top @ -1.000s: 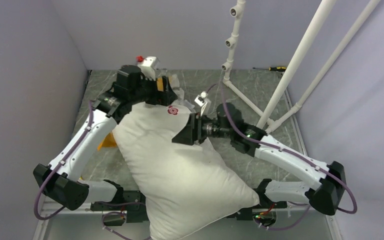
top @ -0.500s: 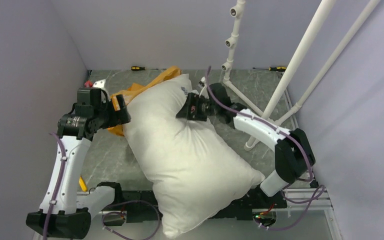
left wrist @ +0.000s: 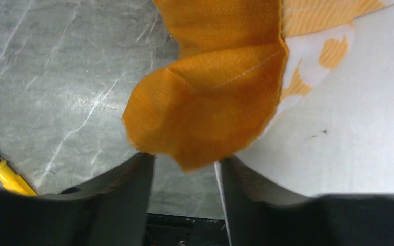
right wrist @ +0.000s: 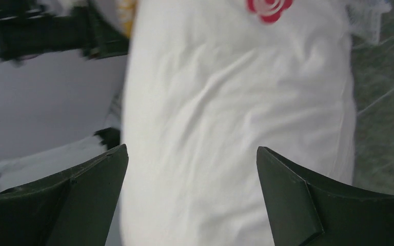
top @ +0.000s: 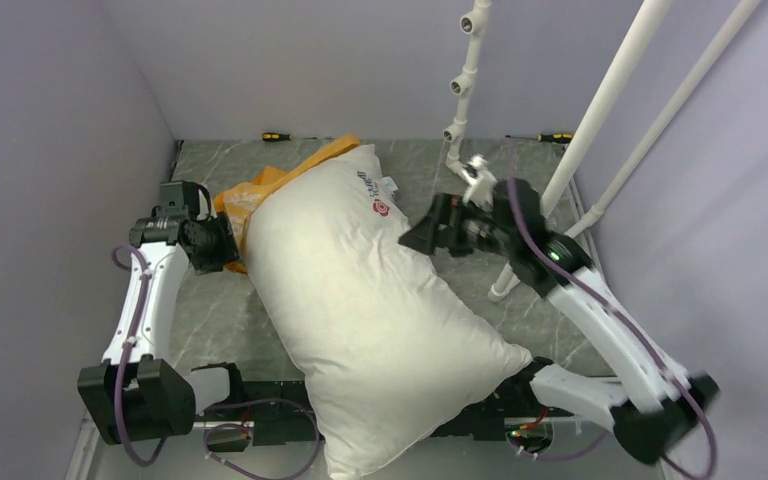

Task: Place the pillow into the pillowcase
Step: Stuff the pillow into the pillowcase.

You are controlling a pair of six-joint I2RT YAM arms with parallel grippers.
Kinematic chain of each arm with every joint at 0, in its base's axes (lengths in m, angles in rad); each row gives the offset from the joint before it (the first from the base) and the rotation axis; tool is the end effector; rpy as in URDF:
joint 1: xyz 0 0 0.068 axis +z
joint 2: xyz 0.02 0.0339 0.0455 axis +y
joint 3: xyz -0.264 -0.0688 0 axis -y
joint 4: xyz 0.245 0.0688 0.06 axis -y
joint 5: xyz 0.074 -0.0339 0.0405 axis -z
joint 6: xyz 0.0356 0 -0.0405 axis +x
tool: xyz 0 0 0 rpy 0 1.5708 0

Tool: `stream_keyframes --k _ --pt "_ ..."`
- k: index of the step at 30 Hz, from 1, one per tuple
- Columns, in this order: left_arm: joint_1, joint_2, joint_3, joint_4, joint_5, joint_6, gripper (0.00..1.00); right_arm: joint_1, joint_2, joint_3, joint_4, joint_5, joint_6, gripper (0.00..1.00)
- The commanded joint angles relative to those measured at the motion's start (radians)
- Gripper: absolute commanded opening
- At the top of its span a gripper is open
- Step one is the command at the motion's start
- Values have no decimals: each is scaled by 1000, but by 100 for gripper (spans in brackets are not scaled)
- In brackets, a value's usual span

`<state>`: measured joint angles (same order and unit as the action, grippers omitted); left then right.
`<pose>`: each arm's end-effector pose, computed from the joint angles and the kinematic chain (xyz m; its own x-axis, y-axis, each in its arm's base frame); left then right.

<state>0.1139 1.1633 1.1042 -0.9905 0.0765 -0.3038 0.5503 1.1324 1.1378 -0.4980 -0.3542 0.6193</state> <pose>0.2169 0.0221 0.3063 -0.7996 -0.3917 -0.4553 -0.3298 0.9199 -0.2122 0.2043 0.1398 0.3631 -0.7642 0.1699 -0.6223 -0.3775 0.6644 0.6450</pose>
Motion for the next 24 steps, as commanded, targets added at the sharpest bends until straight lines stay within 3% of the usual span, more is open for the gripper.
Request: stream_keyframes --k 1,2,3,4,9,12,18,24 --pt "7 5 -28 88 89 26 40 -3 -245 -144 -179 -76 161 100" --pt "7 7 -28 88 93 25 18 -3 -314 -182 -225 -88 203 100" --pt "8 13 -27 84 96 25 3 -3 -383 -221 -273 -107 244 100" --pt "9 18 -24 76 98 25 0 -3 -448 -247 -331 -119 281 100" --pt "10 1 -24 69 109 20 0 -3 -657 -314 -661 -217 368 100" --pt "12 -10 -12 58 121 10 0 -3 -770 -418 -718 -280 423 100" --pt "13 1 4 49 161 -6 0 -4 -922 -714 -537 -419 549 100" --pt "15 12 4 45 210 -8 0 -3 -833 -852 -283 -405 534 96"
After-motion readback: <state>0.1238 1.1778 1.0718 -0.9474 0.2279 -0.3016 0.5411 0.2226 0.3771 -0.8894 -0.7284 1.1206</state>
